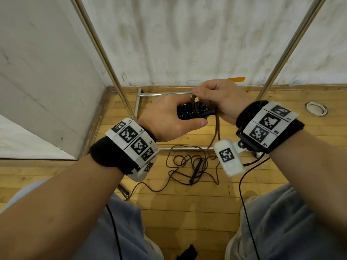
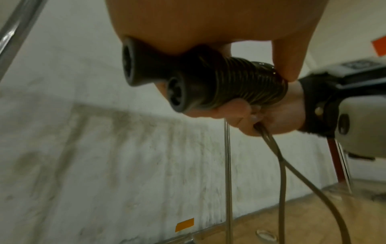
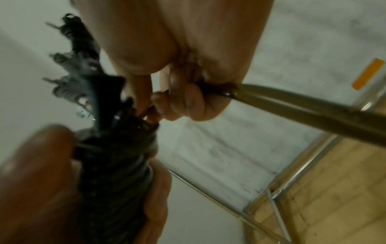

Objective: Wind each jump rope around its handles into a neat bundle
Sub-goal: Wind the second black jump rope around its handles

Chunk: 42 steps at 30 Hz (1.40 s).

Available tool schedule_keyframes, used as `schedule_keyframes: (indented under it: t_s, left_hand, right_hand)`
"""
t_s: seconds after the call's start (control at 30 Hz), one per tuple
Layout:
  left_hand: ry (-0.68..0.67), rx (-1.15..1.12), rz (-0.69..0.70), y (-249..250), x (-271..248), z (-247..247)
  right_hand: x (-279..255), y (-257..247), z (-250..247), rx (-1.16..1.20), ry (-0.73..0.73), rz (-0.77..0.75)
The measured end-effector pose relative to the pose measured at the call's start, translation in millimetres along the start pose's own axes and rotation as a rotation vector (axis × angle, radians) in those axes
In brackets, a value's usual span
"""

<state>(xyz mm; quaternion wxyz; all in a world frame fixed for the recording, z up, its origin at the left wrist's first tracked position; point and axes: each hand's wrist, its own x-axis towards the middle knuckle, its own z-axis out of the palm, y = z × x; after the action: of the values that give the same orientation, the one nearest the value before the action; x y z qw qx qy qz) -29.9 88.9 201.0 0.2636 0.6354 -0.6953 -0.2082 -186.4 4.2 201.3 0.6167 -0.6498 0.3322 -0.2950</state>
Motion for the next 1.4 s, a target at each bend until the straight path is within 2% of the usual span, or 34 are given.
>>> schedule_keyframes:
  t_s: [0.07, 0.2, 0.37, 0.5, 0.6, 0.7, 0.77, 0.87, 1.0, 1.17, 1.3, 1.4]
  left_hand:
    - [0.025, -0.077, 0.002, 3, 0, -3]
    - [0.129, -0.152, -0.026, 7, 1, -7]
    - [0.194, -0.235, -0.1, 11, 3, -10]
    - [0.271, -0.258, -0.138, 14, 4, -9]
    - [0.337, -0.252, -0.168, 13, 8, -9]
    - [0.371, -0.25, -0.22, 8, 15, -9]
    - [0.371, -0.231, -0.267, 2, 19, -6]
    - [0.355, -0.132, -0.327, -8, 24, -3]
    - [0.27, 0.05, -0.35, -18, 27, 2]
    - [0.027, -0.011, -0.269, -22, 23, 6]
    - [0.094, 0.142, -0.206, -22, 21, -2]
    - [0.112, 0.305, -0.245, -25, 22, -5]
  right_hand:
    - [1, 2, 2, 0.169, -0.043, 0.025]
    - [6, 8, 9, 0.302, -0.062, 0.049]
    - [5, 15, 14, 0.368, -0.061, 0.092]
    - [3, 15, 19, 0.331, -0.034, 0.096]
    - [0, 12, 27, 0.167, 0.046, 0.075]
    - [-4, 11, 37, -0.215, 0.124, 0.001]
    - [-6, 11, 42, -0.437, 0.134, -0.06]
    - [-5, 15, 42, -0.626, 0.121, -0.05]
    - [-5, 18, 39, -0.726, 0.103, -0.007]
    - [-7, 18, 29, -0.746, 0.147, 0.049]
    - [-8, 13, 27, -0.716, 0.137, 0.043]
    - [-8, 11, 27, -0.905, 0.056, 0.036]
